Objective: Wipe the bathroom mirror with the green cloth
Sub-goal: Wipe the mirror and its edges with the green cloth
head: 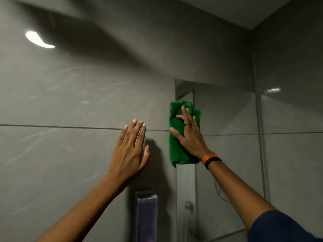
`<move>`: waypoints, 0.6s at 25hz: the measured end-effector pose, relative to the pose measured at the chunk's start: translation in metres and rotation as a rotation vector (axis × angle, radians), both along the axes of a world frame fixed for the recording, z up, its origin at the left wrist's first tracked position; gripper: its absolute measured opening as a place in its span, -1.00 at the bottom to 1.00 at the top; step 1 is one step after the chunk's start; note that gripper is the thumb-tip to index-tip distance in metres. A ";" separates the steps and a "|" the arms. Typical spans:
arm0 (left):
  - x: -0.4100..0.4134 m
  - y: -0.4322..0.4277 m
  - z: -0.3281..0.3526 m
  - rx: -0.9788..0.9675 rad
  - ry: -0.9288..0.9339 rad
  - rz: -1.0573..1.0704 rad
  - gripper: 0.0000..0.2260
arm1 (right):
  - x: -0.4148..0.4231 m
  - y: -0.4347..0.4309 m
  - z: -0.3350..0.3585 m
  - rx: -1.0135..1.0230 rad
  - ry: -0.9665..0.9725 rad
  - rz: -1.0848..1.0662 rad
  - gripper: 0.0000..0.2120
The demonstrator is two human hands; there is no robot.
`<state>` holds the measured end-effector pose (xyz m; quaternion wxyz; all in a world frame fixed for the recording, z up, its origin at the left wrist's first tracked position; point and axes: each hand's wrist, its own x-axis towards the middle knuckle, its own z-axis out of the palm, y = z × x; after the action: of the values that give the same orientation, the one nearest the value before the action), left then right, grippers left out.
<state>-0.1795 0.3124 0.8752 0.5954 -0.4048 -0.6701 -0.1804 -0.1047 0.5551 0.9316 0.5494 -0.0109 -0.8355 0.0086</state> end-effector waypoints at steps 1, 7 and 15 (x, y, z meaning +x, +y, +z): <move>-0.002 0.008 0.002 -0.016 0.011 0.012 -0.42 | -0.010 0.001 -0.005 -0.009 0.057 0.002 -0.33; -0.012 0.052 0.021 -0.037 0.063 0.012 -0.42 | -0.043 0.004 0.012 0.111 0.276 -0.218 -0.40; -0.015 0.098 0.060 -0.003 0.128 0.023 -0.41 | -0.037 0.036 0.099 0.220 0.342 -0.224 -0.43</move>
<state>-0.1946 0.4100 0.9354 0.6384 -0.4087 -0.6357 -0.1461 -0.1418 0.5911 1.0307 0.6782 -0.0419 -0.7199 -0.1419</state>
